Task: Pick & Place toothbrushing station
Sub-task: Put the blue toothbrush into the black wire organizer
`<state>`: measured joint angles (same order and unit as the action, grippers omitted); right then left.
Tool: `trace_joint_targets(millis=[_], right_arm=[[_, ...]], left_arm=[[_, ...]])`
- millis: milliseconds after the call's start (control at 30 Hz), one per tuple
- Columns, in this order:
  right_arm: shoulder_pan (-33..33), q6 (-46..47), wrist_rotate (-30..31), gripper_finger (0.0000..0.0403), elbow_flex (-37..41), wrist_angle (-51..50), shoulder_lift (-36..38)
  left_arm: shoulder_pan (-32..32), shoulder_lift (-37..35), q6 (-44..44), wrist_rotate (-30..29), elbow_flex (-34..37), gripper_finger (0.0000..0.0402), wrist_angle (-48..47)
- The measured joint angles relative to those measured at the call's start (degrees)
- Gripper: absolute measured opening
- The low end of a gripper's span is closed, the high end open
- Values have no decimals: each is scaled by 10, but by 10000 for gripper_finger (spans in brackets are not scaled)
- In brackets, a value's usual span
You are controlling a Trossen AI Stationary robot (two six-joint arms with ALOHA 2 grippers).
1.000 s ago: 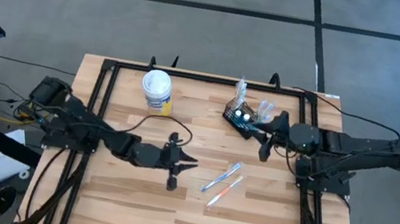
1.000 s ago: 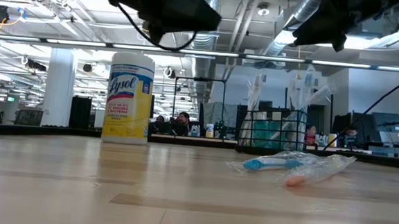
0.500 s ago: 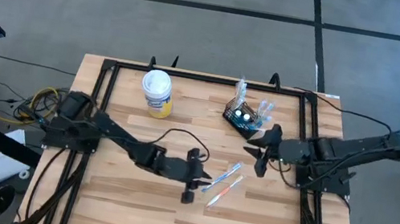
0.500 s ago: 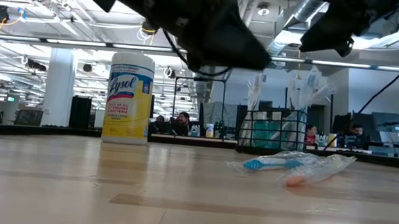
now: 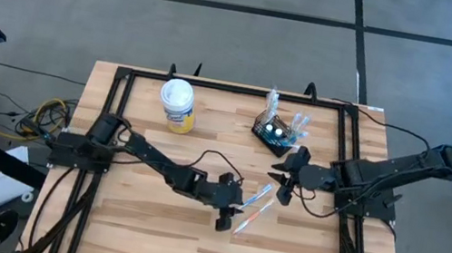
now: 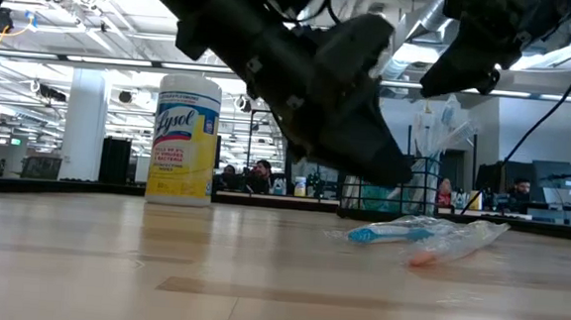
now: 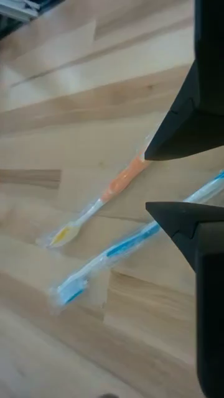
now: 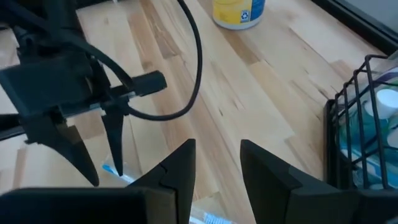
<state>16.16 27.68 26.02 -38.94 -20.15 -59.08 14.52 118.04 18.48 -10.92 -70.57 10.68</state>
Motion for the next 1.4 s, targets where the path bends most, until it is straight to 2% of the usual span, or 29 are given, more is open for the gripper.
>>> trace_joint_targets(millis=[433,733,1067,1200,1400], right_arm=[[0,-2,0,117,0,0,-1],[0,-2,0,117,0,1,-1],[0,-2,0,117,0,3,-1],[0,-2,0,117,0,3,-1],[0,-2,0,117,0,3,-1]], left_arm=[[-15,25,3,-2,-18,147,-21],[-14,28,13,-6,-18,148,-20],[-13,70,19,3,-20,144,-2],[-13,67,37,2,-20,119,-6],[-14,64,28,-12,-19,18,-13]])
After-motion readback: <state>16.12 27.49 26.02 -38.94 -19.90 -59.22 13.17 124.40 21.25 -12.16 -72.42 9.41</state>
